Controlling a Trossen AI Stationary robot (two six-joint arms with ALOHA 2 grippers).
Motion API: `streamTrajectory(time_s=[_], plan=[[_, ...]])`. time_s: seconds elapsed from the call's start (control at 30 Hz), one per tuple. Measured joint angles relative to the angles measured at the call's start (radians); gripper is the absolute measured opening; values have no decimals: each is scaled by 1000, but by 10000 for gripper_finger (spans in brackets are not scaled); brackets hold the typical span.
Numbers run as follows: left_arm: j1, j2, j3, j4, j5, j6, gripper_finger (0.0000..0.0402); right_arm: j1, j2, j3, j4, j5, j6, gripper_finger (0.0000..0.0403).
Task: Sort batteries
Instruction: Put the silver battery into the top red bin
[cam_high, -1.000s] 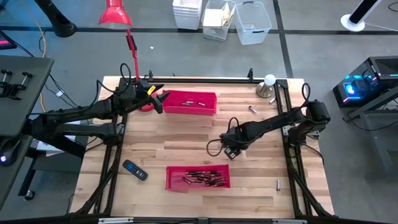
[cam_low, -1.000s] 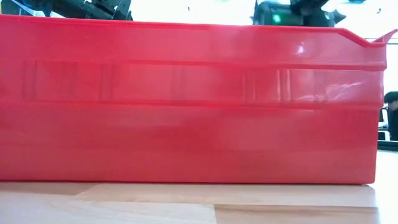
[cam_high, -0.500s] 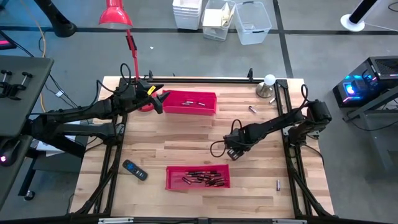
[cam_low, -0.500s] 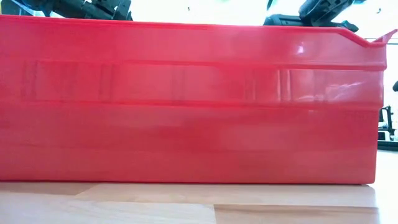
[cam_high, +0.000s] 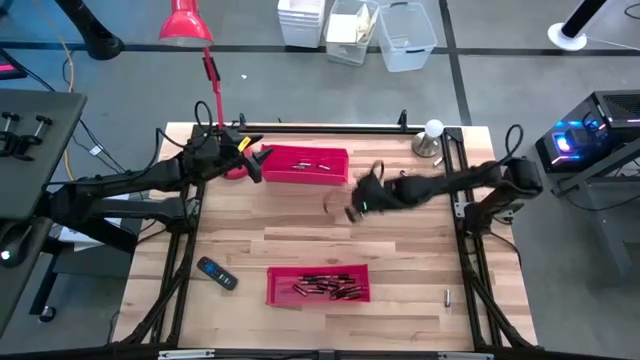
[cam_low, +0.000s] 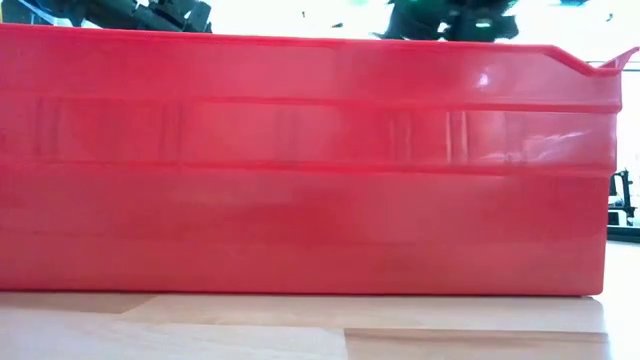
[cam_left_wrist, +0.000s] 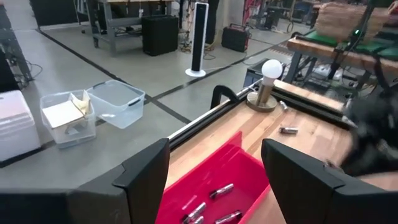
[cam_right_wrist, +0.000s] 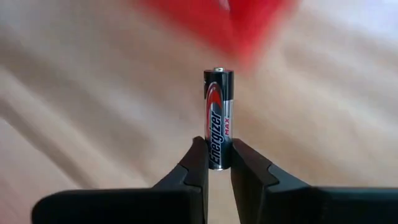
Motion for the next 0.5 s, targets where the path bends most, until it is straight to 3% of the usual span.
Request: streamTrajectory(time_s=[0.23,0.5], plan=[[31,44,0,29,1,44,247,-213,64,116,301,-43,-135,37],[36,79,0,27,96,30,247,-294,163,214,308,-178,-159,97]])
